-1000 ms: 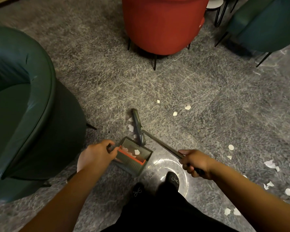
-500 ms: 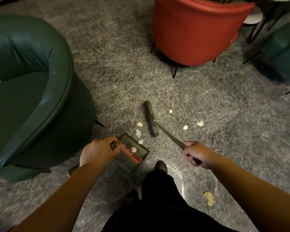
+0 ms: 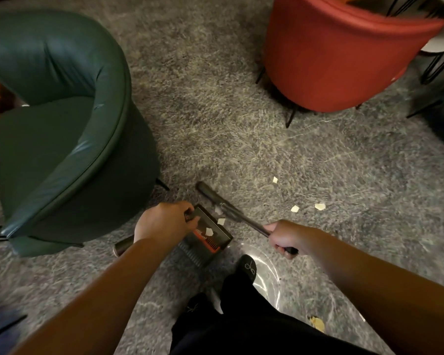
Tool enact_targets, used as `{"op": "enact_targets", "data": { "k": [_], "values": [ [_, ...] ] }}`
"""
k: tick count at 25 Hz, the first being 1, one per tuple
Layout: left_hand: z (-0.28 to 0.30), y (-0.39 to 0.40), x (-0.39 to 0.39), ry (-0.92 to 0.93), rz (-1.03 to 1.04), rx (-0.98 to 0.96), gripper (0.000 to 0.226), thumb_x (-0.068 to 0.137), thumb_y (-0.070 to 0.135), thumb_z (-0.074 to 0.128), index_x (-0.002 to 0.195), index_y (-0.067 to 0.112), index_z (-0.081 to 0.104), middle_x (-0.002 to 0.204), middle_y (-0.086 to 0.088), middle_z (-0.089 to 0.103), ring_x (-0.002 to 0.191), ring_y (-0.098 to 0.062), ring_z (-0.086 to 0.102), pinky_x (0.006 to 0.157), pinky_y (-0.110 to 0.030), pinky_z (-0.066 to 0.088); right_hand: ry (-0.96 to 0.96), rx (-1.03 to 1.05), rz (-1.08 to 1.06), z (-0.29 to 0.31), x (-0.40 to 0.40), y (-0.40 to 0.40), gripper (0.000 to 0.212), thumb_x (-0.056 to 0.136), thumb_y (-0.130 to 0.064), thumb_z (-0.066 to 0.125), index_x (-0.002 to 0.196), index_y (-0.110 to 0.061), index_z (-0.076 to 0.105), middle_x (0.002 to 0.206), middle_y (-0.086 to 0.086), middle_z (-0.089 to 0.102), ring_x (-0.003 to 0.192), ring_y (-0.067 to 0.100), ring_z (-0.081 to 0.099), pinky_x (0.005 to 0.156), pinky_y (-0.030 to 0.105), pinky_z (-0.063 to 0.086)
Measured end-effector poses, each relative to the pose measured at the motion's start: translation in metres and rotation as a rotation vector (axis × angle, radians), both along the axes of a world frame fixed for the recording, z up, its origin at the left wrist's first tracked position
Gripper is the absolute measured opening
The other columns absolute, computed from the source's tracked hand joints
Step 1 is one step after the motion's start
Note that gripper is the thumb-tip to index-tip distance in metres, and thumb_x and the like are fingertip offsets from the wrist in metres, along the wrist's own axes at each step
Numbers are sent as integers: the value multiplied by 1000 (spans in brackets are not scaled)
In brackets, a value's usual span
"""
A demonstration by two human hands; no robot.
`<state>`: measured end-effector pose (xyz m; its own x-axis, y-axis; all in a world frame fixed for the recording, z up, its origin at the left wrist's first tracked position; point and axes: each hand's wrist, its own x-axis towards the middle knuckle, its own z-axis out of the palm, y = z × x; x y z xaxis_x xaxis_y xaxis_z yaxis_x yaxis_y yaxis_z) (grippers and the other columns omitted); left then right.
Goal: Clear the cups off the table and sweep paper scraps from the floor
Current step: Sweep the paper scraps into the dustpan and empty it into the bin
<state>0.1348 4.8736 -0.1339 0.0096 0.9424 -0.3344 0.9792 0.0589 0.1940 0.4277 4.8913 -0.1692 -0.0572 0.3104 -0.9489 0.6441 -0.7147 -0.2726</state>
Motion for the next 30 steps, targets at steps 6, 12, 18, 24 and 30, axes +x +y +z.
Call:
{"op": "enact_targets", "data": {
  "k": [6,12,18,24,30],
  "values": [
    [-5,-12,-8,-45,-1,24,25,83,61,52,100,43,58,71,12,58,63,-10,56,50,-23,42,125,-108,-113,14,5,-43,63,89,3,45,145,-25,36,55,2,41,40,7,32,40,17,25],
    [-7,-44,-27,-101,27,56,32,76,69,45,91,44,54,62,16,54,56,-3,52,49,-21,45,170,-48,-359,29,1,-96,56,91,1,44,144,-13,34,59,3,41,43,6,32,39,15,25],
    [-8,-71,-42,-95,15,45,23,82,61,55,94,42,58,56,18,43,51,0,44,43,-19,31,144,70,-528,24,-25,-119,61,94,3,46,148,-22,31,57,5,41,36,6,32,35,14,23],
    [-9,-82,-45,-80,10,-18,25,86,57,52,101,38,59,63,10,52,59,-16,57,51,-24,43,206,56,-725,-7,-37,-105,32,98,-13,49,121,-35,45,56,0,42,37,4,32,34,14,25],
    [-8,-80,-35,-59,30,-4,26,86,55,48,99,37,60,66,8,56,60,-15,57,55,-26,50,163,-176,-731,-67,-44,-94,14,100,-21,43,91,-11,47,52,6,45,38,11,36,33,16,32]
  ]
}}
